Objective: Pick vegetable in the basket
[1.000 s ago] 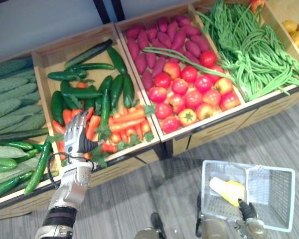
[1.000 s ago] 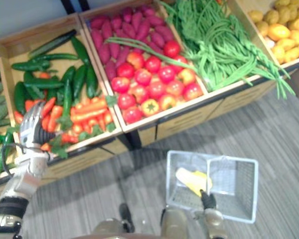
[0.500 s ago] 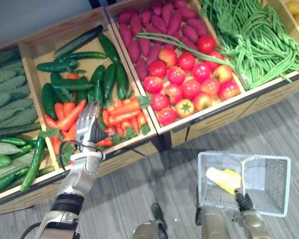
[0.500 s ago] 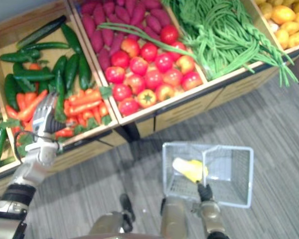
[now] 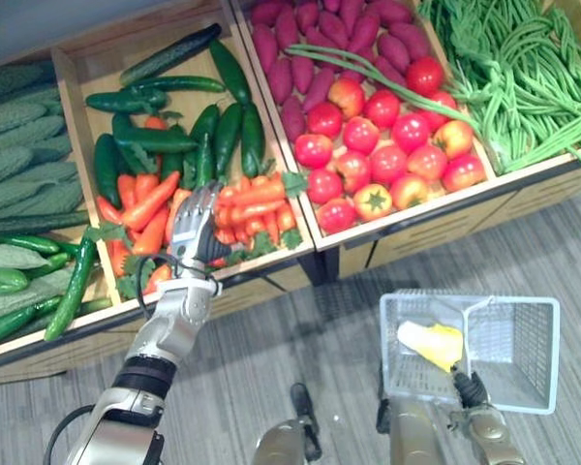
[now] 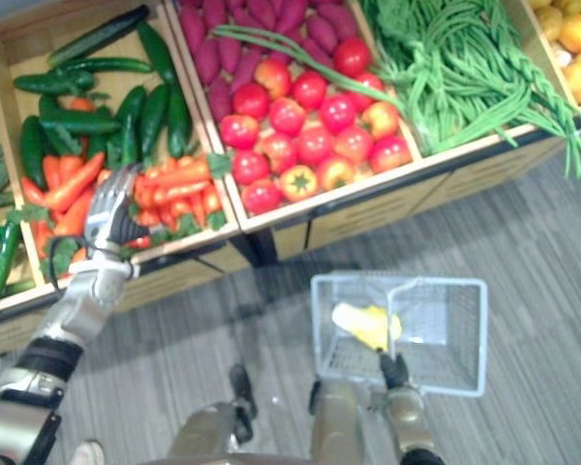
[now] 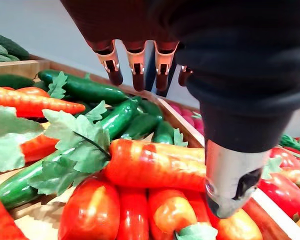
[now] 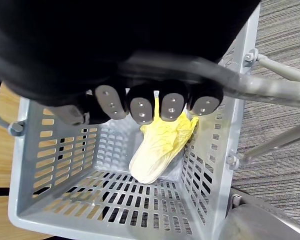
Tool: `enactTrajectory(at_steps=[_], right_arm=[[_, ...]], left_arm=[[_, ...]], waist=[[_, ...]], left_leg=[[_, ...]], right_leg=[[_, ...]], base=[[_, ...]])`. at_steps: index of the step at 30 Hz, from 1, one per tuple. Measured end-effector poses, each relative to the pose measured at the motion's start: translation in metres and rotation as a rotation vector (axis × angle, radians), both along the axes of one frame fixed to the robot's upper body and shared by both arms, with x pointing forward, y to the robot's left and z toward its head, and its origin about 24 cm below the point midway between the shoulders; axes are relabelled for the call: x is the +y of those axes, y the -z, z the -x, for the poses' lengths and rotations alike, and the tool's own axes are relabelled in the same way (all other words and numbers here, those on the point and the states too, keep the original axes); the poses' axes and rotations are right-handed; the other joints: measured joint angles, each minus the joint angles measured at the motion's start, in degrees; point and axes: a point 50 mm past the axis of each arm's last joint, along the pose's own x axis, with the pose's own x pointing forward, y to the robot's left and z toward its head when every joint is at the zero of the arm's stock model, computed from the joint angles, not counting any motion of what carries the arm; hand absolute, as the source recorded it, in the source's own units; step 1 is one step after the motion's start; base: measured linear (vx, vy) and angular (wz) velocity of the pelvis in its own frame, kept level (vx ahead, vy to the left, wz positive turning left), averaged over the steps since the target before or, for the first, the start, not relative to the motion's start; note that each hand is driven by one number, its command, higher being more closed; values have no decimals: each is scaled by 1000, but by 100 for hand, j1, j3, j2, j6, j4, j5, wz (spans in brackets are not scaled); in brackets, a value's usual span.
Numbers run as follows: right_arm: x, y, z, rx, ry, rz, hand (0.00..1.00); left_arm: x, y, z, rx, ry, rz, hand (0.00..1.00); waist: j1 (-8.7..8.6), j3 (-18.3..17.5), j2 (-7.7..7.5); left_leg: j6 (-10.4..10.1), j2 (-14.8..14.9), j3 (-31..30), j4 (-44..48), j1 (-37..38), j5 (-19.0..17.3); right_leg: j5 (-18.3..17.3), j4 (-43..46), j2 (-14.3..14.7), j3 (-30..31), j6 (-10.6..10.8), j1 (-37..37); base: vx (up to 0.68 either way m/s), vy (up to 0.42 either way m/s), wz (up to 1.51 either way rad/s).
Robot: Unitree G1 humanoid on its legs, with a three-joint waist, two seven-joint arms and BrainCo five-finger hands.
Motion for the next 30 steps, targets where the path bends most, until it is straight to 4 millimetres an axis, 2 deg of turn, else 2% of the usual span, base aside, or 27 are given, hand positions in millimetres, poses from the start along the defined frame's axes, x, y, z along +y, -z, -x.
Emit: enactTrajectory(at_steps=[6,30], right_arm=[[1,0,-1,-3,-7,3,100],[4,-6,-14,-32,-37,19,100]], left_arm=[[-3,-11,-6,-30,6,-1,0],[7,-19,-8,-38,-58,-12,0]], waist=[[21,34,-57],[21,232,-170]], left_leg=[[0,-3,6,5,-59,0],[-6,-10,-115,25,-321,7]], right_leg=[[2,-5,-10,0,0,-50],[94,-179,-5,-14,4,-180]], base=[[3,0,1],[6,-3,1]])
